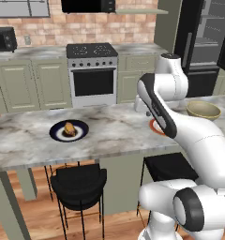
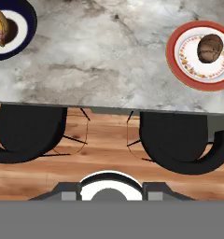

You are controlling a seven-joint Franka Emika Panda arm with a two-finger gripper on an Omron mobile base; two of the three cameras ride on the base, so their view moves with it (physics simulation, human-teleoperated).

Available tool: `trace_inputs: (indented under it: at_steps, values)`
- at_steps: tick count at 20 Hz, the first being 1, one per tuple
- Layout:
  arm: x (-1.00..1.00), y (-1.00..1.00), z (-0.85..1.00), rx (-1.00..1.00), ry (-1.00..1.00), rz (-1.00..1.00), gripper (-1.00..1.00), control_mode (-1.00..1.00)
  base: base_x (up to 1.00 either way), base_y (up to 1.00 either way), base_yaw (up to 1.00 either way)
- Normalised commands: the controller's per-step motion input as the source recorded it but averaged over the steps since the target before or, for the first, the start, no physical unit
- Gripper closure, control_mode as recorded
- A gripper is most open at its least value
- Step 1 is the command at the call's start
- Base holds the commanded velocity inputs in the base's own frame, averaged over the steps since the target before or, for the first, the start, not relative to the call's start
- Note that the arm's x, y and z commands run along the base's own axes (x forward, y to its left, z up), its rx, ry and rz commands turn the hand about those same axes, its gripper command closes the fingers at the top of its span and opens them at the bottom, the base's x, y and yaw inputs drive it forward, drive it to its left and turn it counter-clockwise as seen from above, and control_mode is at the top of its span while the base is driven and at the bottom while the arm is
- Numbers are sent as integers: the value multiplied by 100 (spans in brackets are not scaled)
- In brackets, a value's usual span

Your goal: Pick the chicken drumstick and potato from their plates and place them in the bowl. Then put the bowl in the fridge.

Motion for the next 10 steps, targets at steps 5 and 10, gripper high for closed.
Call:
trace_inputs:
  at_steps: [5, 10]
  values:
    - [0, -15, -7, 1, 0, 0, -100, -100, 0, 0, 0]
    - [-11, -42, -10, 3, -3, 0, -100, -100, 0, 0, 0]
